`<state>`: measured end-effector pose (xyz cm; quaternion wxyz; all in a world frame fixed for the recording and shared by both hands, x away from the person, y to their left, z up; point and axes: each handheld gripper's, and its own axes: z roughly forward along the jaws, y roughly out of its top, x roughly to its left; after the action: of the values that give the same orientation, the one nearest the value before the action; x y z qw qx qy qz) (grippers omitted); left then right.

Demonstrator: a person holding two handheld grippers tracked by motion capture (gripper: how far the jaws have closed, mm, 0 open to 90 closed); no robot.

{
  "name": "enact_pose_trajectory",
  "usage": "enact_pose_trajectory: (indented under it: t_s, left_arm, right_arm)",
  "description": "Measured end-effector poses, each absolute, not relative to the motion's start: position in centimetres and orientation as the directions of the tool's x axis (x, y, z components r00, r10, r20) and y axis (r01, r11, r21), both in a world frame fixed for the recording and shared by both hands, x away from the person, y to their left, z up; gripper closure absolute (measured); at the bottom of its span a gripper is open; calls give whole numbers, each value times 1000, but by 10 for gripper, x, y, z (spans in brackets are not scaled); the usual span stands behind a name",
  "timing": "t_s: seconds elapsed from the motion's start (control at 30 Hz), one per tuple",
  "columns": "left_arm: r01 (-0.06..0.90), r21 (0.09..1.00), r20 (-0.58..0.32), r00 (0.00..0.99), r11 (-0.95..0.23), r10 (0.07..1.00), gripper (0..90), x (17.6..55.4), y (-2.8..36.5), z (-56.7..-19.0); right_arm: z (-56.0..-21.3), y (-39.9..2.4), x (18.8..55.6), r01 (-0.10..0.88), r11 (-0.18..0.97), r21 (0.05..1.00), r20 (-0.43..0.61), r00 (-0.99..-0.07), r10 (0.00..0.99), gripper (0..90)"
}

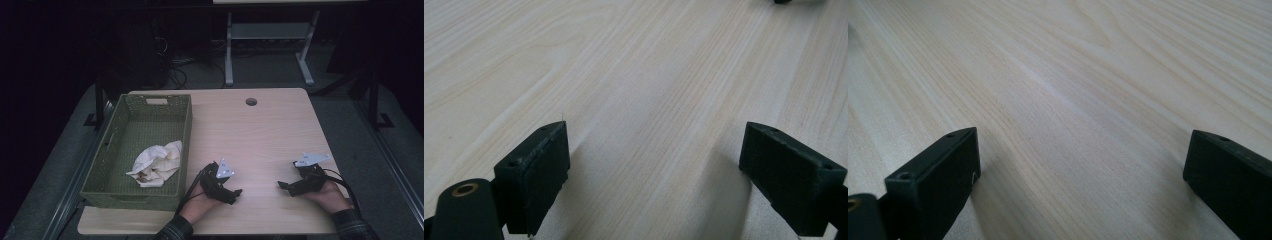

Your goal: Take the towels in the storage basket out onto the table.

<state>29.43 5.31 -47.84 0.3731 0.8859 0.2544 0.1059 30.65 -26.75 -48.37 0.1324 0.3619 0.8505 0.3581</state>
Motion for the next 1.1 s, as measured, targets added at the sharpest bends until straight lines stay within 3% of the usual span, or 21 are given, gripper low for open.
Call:
enact_pose_trajectory:
  t_s: [1.1]
  left_arm:
    - [413,678,7,823,-608,568,126,297,58,-462]
  right_arm:
    - [-483,-267,305,520,490,700,41,-714,699,12]
